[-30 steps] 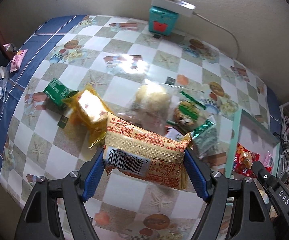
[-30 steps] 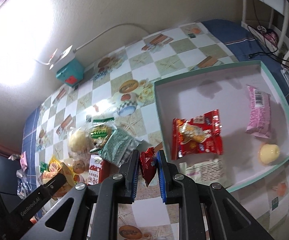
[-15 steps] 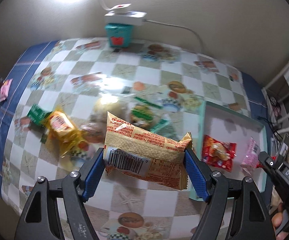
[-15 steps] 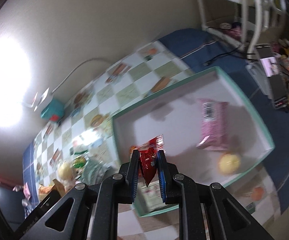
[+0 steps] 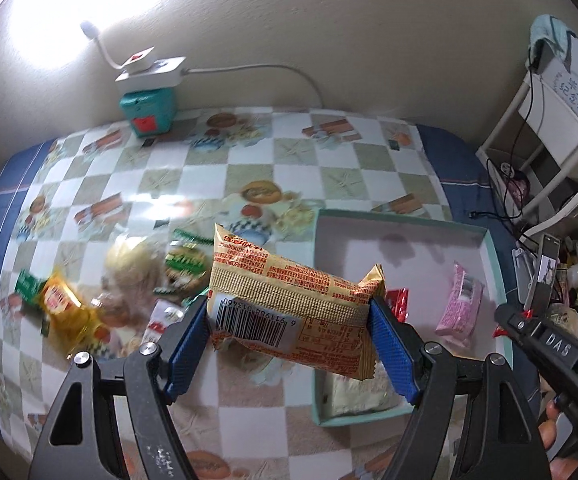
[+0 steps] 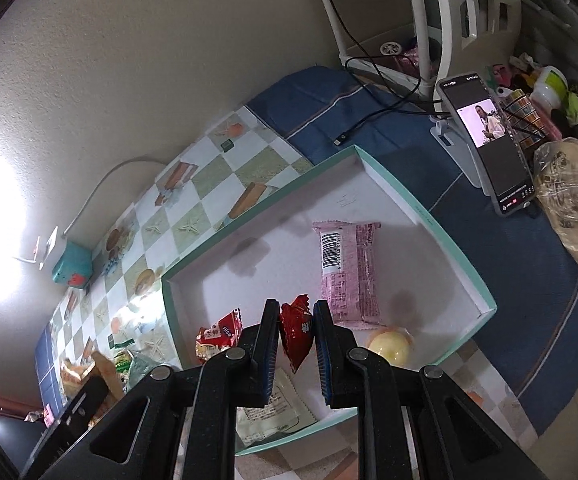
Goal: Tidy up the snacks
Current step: 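Lift and carry the red candy over the tray while the left tool carries the cream bag, then lower the red candy into the tray and open the right tool while the left tool releases the cream bag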
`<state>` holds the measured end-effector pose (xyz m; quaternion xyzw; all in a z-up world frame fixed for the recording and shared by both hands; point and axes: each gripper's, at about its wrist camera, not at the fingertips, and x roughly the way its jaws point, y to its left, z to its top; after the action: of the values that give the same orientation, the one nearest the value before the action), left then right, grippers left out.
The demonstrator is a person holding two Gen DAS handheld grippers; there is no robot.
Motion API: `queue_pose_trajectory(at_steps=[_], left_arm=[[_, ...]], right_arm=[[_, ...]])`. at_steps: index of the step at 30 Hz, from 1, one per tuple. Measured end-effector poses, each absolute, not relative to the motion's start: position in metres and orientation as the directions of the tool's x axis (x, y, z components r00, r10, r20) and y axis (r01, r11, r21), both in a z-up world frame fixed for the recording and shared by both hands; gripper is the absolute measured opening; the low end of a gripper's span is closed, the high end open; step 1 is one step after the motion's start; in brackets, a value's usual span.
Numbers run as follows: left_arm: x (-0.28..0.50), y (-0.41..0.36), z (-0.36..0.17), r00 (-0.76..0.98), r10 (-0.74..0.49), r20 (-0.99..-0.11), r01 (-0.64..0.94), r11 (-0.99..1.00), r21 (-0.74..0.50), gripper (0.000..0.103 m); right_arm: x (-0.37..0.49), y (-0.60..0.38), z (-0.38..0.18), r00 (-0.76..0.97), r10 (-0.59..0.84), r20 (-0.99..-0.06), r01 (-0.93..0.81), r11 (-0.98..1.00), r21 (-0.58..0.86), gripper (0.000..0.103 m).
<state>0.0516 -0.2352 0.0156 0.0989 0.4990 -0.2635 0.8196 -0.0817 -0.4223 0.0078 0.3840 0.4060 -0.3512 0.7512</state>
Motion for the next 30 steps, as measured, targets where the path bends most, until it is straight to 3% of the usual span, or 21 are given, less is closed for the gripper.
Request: queue_pose_trajectory(at_steps=[20, 30], left_arm=[[0.074, -0.298, -0.026, 0.421, -0.462, -0.781, 0.616, 0.777, -0.128, 0.079], [0.087, -0.309, -0.045, 0.383, -0.476, -0.791, 0.607, 0.775, -0.172, 0.079]], right_arm=[[-0.043, -0.438, -0.038, 0.379, -0.178, -0.908, 0.829, 0.502, 0.247, 0.019], [-0.038, -0.448, -0.055, 0.363, -0.174, -0.915, 0.836, 0.495, 0.238, 0.019]])
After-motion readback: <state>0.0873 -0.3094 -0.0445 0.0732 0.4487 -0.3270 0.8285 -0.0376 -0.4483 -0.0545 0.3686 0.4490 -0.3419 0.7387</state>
